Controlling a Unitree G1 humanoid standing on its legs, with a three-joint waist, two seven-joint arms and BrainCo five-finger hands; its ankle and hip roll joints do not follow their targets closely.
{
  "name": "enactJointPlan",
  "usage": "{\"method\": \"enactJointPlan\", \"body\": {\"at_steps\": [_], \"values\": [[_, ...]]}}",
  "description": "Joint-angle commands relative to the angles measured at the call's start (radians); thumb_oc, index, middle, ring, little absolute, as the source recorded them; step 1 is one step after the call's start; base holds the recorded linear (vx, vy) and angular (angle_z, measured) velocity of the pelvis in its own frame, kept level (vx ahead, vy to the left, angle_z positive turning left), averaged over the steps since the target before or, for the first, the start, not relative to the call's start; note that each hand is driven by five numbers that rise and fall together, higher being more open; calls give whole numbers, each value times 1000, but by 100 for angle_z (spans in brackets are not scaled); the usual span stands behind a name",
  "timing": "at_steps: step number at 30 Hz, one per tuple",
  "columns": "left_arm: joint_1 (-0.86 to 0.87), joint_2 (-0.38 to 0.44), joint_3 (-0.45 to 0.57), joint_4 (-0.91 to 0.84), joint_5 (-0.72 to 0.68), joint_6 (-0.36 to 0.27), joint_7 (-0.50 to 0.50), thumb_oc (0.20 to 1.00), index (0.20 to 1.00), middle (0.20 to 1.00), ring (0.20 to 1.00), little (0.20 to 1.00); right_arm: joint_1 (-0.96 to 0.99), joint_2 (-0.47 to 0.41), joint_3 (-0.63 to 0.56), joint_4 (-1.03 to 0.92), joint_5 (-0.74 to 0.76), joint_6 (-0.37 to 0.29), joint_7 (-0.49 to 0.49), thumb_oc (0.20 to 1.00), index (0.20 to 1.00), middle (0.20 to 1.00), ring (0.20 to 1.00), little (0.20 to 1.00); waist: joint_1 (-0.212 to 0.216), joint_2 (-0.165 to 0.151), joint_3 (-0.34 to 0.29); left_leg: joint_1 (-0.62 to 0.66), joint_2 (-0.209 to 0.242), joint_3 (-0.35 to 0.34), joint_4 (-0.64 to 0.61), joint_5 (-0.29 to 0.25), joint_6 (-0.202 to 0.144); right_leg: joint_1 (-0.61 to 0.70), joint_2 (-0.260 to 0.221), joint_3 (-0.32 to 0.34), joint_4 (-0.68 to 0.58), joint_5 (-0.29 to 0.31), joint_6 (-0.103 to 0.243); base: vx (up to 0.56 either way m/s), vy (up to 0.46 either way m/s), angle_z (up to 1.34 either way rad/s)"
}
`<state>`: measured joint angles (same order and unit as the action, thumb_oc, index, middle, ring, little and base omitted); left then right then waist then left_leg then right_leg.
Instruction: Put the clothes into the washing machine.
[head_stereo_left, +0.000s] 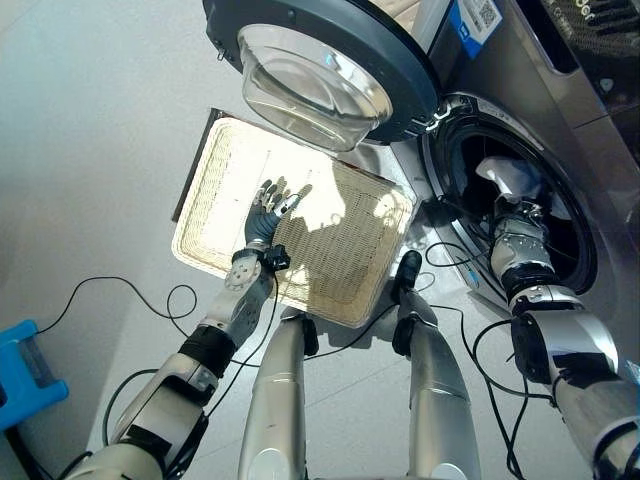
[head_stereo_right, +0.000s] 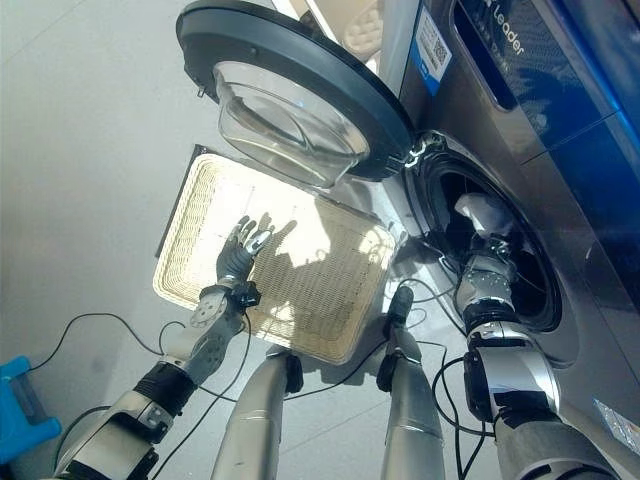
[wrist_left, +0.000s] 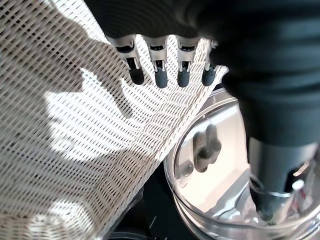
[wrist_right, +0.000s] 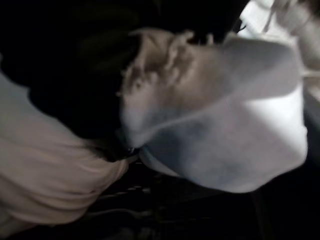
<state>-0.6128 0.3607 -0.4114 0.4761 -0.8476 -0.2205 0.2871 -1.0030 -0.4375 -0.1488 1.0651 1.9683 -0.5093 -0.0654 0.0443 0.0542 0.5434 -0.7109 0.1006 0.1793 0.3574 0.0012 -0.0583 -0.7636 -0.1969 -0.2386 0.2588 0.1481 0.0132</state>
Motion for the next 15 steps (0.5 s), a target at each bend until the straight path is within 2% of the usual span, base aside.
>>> {"method": "enactJointPlan", "body": {"at_steps": [1,2,3,6,7,8,12,13,14,15], "values": [[8,-4,4,-105,-7,-17,17,1000,1000,1000,1000,1000,-9,-89,-10,-124,4,-207,6,200,200,200,200,200,-3,61,-23,2,-74,42,-48,-27,-17,-4,-22,-65,173,-132,109,0,0,0],[12,-4,1,-111,-7,-17,22,1000,1000,1000,1000,1000,-10,-85,-15,-144,4,-247,5,200,200,200,200,200,-4,61,-23,8,-74,43,-47,-33,-18,2,-22,-63,174,-138,112,0,0,0],[20,-4,2,-122,-3,-16,26,1000,1000,1000,1000,1000,-7,-78,-23,-179,4,-315,5,200,200,200,200,200,-3,62,-23,16,-73,44,-51,-34,-18,8,-23,-64,172,-140,113,0,0,0],[15,-1,3,-130,3,-24,35,1000,1000,1000,1000,1000,-7,-83,-36,-194,4,-357,-5,200,200,200,200,200,-7,63,-23,13,-73,46,-57,-26,-16,4,-24,-66,169,-131,110,0,0,0],[15,-1,3,-131,4,-25,36,1000,1000,1000,1000,1000,-7,-88,-35,-185,4,-351,-5,382,382,382,382,382,-7,64,-23,14,-73,46,-57,-26,-15,5,-25,-67,169,-132,110,0,0,0],[13,0,0,-130,4,-26,40,1000,1000,1000,1000,1000,-10,-95,-31,-170,4,-335,-10,959,959,959,959,959,-6,64,-23,17,-74,48,-58,-27,-15,8,-26,-68,168,-132,110,0,0,0],[13,0,0,-130,4,-26,40,1000,1000,1000,1000,1000,-10,-95,-31,-170,4,-335,-10,959,959,959,959,959,-6,64,-23,17,-74,48,-58,-27,-15,8,-26,-68,168,-132,110,0,0,0],[16,-1,-2,-133,2,-24,44,1000,1000,1000,1000,1000,-7,-104,-22,-152,4,-311,-16,1000,1000,1000,1000,1000,-6,65,-23,25,-74,47,-56,-35,-17,16,-27,-67,171,-139,114,43,16,2],[12,2,-7,-129,5,-27,47,1000,1000,1000,1000,1000,-4,-126,10,-99,-49,-199,-70,1000,1000,1000,1000,1000,-7,66,-23,29,-75,48,-54,-36,-17,21,-28,-69,172,-143,112,51,21,2],[8,5,-8,-128,3,-26,50,1000,1000,1000,1000,1000,2,-128,13,-91,-83,-158,-95,1000,1000,1000,1000,1000,-7,65,-23,29,-74,49,-54,-36,-16,22,-29,-70,172,-144,111,0,0,0]]}}
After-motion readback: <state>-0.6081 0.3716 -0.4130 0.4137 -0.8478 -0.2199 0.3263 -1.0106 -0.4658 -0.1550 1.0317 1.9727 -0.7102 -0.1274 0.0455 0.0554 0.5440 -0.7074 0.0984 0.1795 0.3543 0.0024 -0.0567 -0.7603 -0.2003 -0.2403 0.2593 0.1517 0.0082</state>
